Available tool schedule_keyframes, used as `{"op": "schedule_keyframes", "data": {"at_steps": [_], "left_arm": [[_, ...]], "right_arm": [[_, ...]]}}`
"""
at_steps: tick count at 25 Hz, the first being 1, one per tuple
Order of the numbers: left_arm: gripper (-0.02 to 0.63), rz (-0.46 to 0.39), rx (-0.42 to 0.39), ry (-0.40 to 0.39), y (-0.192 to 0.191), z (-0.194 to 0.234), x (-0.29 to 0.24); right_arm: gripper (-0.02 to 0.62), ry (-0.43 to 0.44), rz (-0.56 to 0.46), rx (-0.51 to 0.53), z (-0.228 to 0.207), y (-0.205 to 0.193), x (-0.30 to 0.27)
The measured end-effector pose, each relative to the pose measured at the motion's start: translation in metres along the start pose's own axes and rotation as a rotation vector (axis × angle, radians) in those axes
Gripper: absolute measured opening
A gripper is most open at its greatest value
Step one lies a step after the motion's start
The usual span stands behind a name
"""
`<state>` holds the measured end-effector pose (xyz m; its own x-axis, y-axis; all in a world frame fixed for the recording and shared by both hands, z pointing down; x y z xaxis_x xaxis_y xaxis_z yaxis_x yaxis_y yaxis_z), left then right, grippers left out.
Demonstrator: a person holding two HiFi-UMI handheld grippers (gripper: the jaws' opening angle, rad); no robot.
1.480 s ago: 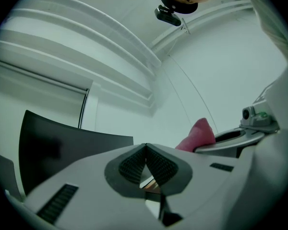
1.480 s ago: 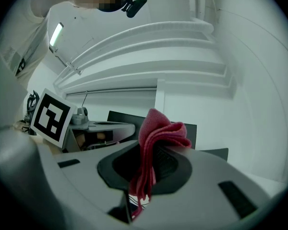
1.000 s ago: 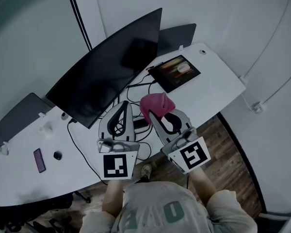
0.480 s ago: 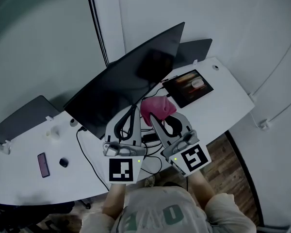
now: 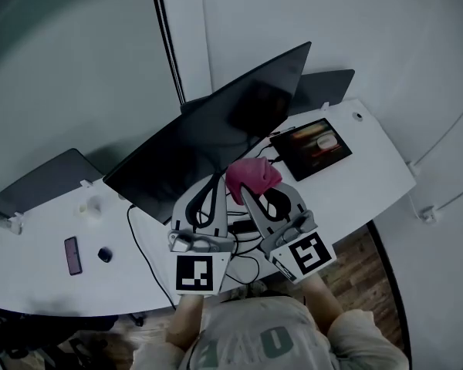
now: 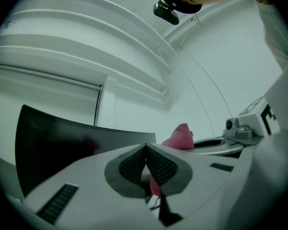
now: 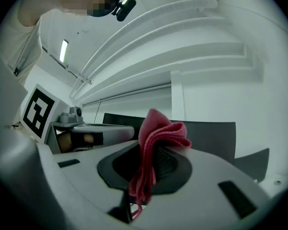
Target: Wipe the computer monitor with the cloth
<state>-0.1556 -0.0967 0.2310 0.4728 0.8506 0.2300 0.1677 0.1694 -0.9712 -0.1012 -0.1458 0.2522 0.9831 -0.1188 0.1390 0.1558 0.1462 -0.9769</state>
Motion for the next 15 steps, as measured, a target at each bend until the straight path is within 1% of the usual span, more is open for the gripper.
{"op": "schedule_keyframes", "data": {"at_steps": [5, 8, 15], "left_arm": [[0.014, -0.009, -0.041, 0.038, 0.004, 0.001, -0.003], [0.014, -0.016, -0.043, 0.055, 0.008, 0.000, -0.003], [0.014, -0.026, -0.071, 0.074, 0.014, 0.007, -0.004]], "right_arm": [[0.051, 0.035, -0.015, 0.005, -0.006, 0.004, -0.003], [0.051, 0.054, -0.026, 0.005, -0.005, 0.007, -0.005], [0.051, 0.068, -0.041, 0.064, -0.010, 0.019, -0.014]]}}
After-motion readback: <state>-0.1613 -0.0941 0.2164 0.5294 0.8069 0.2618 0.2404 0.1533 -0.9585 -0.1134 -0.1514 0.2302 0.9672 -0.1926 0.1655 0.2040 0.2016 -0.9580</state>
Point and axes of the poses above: the fingertips, and each gripper's own axes: x backward along the fingers, z to its left, y out of its top, the point moved 2 cm from there along x, backward along the fingers, and after that the axes turned 11 degrees about y, right-handed, at the moved point
